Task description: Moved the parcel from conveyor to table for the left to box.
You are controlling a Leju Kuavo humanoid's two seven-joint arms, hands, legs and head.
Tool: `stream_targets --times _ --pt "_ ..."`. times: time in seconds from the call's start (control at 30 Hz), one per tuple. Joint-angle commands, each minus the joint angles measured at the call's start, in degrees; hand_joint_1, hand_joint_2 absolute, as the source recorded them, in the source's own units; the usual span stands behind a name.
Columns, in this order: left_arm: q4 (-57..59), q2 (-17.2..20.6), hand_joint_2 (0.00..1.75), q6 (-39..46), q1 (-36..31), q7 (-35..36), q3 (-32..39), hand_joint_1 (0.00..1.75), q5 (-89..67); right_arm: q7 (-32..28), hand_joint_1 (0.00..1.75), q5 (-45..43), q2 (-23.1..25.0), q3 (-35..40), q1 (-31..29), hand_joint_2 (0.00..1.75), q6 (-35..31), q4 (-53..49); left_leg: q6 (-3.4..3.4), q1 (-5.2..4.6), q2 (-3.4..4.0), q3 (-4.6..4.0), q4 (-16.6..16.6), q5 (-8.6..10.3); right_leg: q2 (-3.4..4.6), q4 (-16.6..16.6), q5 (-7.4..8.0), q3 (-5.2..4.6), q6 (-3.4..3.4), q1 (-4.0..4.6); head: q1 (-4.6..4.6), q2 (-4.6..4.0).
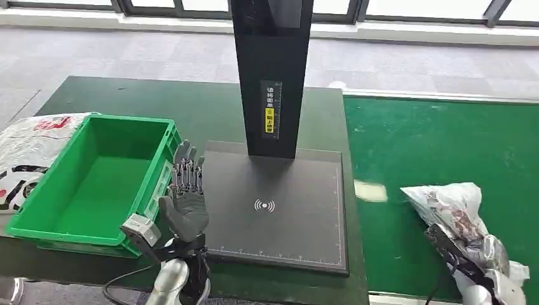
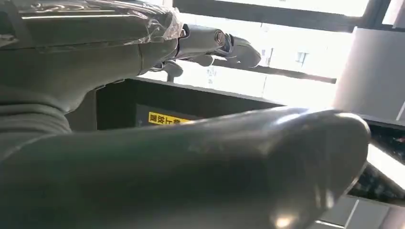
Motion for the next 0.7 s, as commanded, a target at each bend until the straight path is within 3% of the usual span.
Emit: stream_targets --times 0.03,0.27,0.5,0.7 --pt "1.43 -2.46 0.00 0.40 -2.13 0.15 3.81 0.00 -0.15 -0.16 1.75 -0.53 6.00 3.42 -0.29 1.75 -1.49 -10.15 0.00 0.00 0.11 -0.11 -0.02 0.07 0.06 -0.01 0.07 -0.18 -0.09 0.03 0.00 0.00" --pt "0.85 -3.00 0.00 -0.37 -1.93 0.15 4.68 0.00 -0.25 -6.95 1.75 -5.33 9.43 8.22 3.59 1.75 -10.66 -20.18 -0.02 -0.07 0.05 -0.13 -0.08 0.13 0.05 0.03 0.06 -0.28 -0.12 -0.07 0.00 0.00" --pt "-0.11 -3.42 0.00 -1.82 -1.71 0.15 5.66 0.00 -0.21 -11.45 1.75 -8.03 10.92 13.83 0.34 1.75 -17.08 -20.23 0.00 -0.08 0.21 -0.42 -0.09 0.18 0.17 0.03 0.16 -0.57 -0.14 -0.06 0.00 0.00" --pt "-0.02 -3.45 0.00 -1.90 -1.79 0.15 5.84 0.00 -0.24 -10.47 1.75 -7.18 11.34 14.82 -0.33 1.75 -16.52 -20.55 -0.03 -0.06 0.15 -0.44 -0.03 0.15 0.13 0.10 0.10 -0.51 -0.11 -0.05 0.00 0.00"
